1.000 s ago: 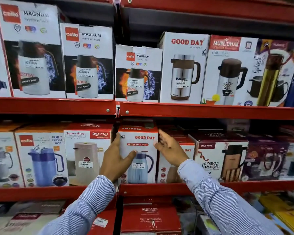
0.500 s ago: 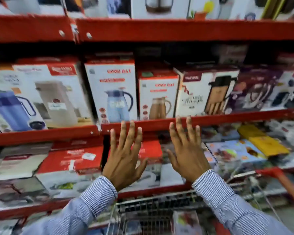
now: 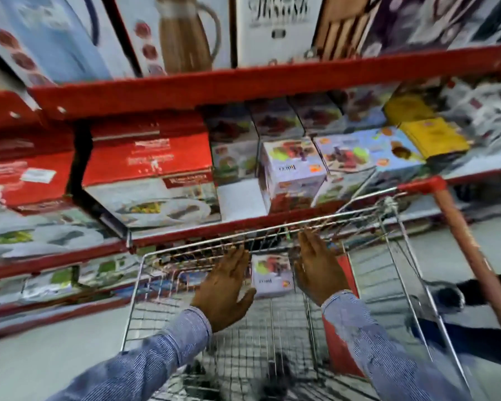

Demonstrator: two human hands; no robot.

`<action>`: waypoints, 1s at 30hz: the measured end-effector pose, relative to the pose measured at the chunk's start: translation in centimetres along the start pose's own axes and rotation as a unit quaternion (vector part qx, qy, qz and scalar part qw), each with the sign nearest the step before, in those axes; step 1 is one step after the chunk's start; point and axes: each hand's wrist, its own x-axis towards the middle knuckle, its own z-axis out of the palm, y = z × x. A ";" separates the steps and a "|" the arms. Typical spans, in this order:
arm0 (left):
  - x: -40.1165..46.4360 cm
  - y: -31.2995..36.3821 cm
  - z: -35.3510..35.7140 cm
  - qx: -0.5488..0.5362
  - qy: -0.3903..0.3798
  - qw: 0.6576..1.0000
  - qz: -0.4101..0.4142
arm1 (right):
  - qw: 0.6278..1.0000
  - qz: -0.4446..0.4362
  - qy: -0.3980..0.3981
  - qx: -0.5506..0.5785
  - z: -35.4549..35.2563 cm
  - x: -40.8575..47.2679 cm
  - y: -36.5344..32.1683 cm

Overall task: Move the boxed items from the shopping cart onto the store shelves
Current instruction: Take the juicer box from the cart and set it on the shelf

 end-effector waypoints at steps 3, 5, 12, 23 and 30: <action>1.4 0.8 3.4 -0.108 -0.092 0.987 -0.081 | 0.990 0.073 -0.077 0.095 3.5 0.4 2.0; 2.9 1.7 5.1 -0.183 -0.112 0.968 -0.128 | 0.973 0.134 -0.125 0.138 6.1 1.3 3.4; 7.9 0.7 11.4 -0.411 -0.115 0.830 -0.361 | 0.886 0.270 -0.239 0.290 11.7 4.3 5.7; 6.9 1.7 8.3 -0.513 -0.014 0.740 -0.434 | 0.844 0.257 -0.173 0.438 12.1 3.5 6.6; 2.4 2.8 2.1 -0.504 0.095 0.765 -0.389 | 0.892 0.126 -0.035 0.433 2.5 0.3 2.4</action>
